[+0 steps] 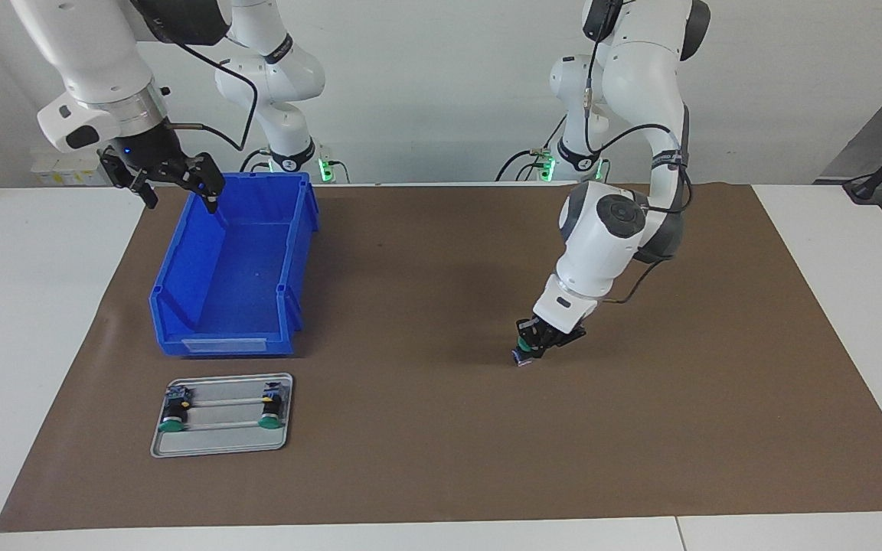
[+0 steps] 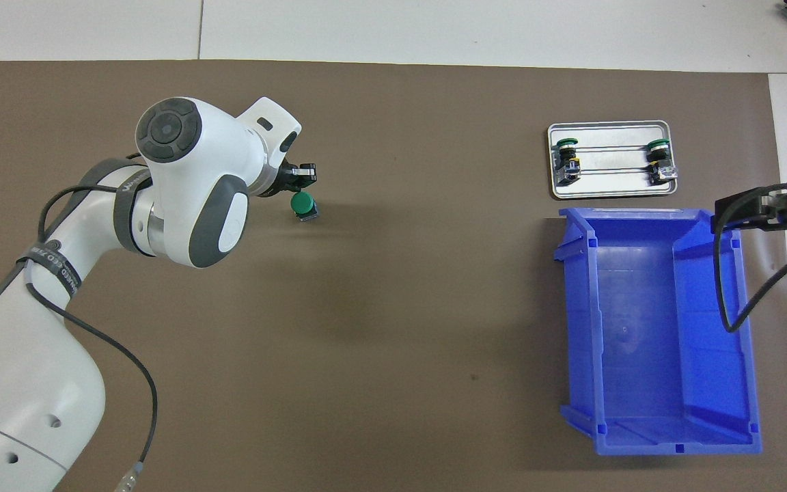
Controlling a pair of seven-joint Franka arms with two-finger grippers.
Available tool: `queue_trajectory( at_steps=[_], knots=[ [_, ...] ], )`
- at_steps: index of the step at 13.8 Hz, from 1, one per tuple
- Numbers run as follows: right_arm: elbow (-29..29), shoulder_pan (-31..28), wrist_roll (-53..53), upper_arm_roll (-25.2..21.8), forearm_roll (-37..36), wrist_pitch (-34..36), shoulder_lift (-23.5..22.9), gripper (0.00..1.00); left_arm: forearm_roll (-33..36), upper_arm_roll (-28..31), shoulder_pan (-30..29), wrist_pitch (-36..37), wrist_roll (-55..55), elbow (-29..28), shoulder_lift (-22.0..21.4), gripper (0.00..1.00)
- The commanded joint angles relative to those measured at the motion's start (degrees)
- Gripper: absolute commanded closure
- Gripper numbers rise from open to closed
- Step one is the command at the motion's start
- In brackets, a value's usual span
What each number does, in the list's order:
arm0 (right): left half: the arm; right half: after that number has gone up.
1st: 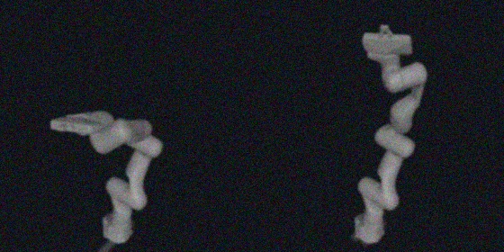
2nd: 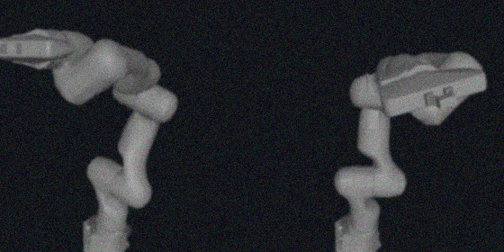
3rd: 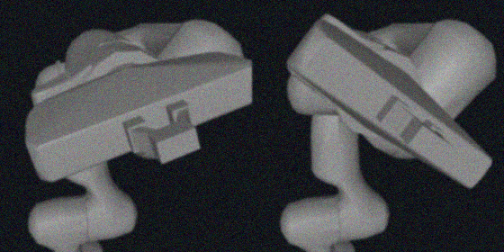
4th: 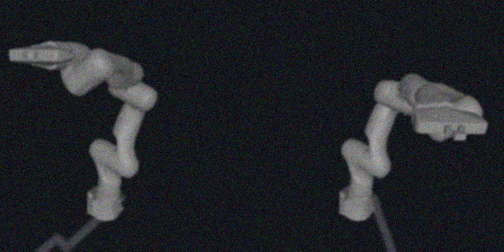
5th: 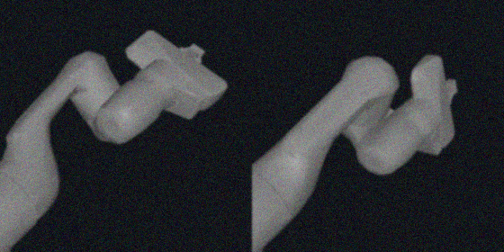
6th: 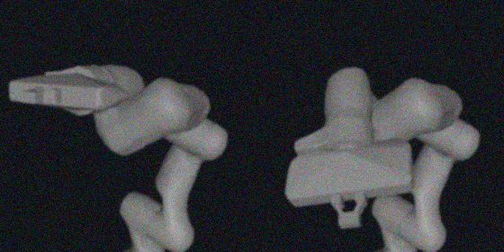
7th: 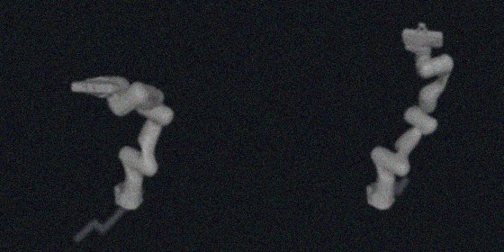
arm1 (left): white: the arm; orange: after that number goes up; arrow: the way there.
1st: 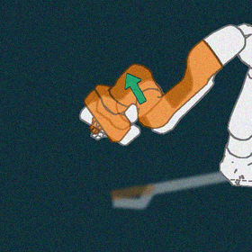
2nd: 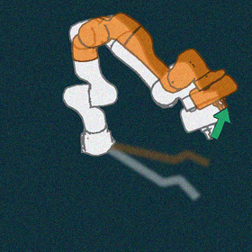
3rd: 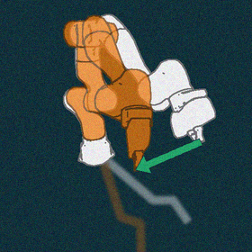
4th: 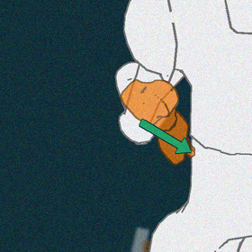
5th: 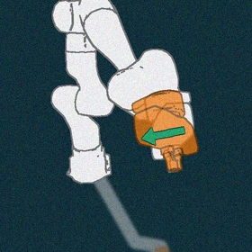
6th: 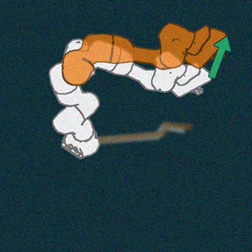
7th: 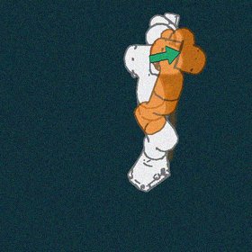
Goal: Place and press button with both arms
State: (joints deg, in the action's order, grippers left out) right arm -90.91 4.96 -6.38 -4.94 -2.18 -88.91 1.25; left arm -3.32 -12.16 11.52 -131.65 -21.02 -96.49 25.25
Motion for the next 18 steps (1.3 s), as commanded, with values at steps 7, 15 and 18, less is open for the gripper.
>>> queue_trajectory(
  at_steps=[7, 15, 18],
  knots=[
    [0.65, -0.38, 1.02, 0.29, -0.02, 1.11, -0.02, 0.0, 0.07, 0.03, -2.19, 10.94, -0.25, 9.2, 3.13, 0.99],
    [0.65, -0.38, 0.93, 0.29, -0.02, 1.11, -0.02, 0.0, -3.97, -0.06, -1.59, 12.65, -0.33, 9.14, 2.87, 0.99],
    [0.65, -0.38, 0.94, 0.29, -0.02, 1.11, -0.02, 0.0, -4.06, -0.06, -0.8, 9.22, -0.33, 5.54, 2.08, 0.99]
  ],
)
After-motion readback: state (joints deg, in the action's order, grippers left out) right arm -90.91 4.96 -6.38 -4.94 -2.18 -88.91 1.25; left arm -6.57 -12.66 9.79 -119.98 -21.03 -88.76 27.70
